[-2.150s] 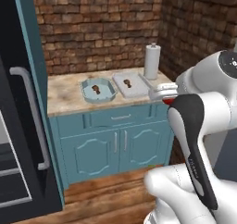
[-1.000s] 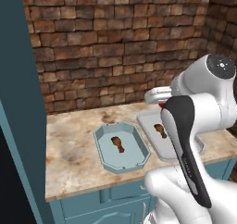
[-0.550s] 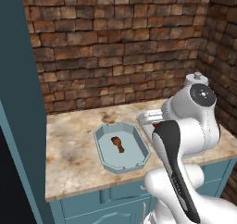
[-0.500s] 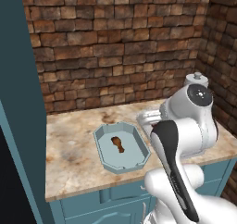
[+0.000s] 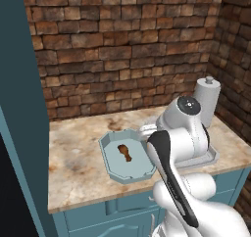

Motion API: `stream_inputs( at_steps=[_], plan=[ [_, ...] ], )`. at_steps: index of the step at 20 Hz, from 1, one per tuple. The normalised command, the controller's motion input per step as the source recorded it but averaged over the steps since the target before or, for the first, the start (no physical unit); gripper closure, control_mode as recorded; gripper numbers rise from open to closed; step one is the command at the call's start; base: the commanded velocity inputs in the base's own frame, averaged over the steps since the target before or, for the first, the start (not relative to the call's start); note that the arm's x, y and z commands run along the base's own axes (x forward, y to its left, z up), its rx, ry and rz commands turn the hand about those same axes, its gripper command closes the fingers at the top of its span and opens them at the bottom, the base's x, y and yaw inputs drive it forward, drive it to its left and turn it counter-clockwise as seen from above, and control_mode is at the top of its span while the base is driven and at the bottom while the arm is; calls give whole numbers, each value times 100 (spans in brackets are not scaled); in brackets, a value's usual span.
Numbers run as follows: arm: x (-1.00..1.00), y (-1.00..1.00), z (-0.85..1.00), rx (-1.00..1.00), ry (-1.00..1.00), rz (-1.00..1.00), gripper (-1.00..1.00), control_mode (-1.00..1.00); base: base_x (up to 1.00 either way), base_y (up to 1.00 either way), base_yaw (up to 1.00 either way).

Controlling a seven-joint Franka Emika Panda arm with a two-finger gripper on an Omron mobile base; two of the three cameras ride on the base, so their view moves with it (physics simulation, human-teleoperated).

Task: Place one tomato and one chicken drumstick in each tupperware on the nearby counter, to pack two identical lunches.

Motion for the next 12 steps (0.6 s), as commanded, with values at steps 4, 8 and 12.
stream_inputs(
  at_steps=[4, 8, 12],
  plan=[
    [25, 0, -50, 0, 0, 0, 100, -100, 0, 0, 0],
    [32, 0, -43, 0, 0, 0, 100, -100, 0, 0, 0],
    [42, 0, -46, 0, 0, 0, 100, -100, 0, 0, 0]
  ],
)
